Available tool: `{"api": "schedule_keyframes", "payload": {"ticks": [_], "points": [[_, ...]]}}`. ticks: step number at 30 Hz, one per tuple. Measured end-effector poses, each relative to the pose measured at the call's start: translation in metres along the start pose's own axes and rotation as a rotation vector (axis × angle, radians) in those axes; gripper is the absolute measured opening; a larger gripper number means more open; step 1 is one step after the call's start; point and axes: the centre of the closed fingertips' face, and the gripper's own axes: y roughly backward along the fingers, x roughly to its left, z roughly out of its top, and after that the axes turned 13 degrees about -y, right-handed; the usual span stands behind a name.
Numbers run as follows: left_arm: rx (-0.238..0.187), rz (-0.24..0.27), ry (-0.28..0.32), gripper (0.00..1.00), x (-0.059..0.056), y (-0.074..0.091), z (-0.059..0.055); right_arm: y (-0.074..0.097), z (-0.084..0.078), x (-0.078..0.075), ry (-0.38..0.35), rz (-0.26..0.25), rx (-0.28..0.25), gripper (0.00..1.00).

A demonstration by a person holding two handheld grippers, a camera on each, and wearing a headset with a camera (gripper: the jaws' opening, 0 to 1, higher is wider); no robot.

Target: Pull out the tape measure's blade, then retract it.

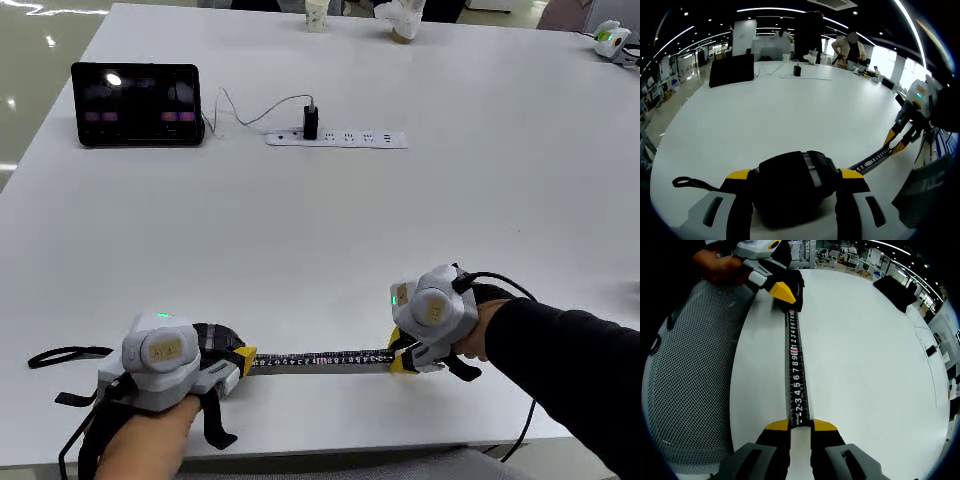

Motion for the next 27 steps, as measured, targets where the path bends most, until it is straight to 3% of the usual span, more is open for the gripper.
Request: {"api": "schedule_keyframes", "payload": {"ticks": [27], "points": [[0.002, -0.002, 0.001, 0.62, -0.001, 0.000, 0.000, -0.005, 0.013, 0.002, -0.043, -0.013, 0.016, 0.11]]}}
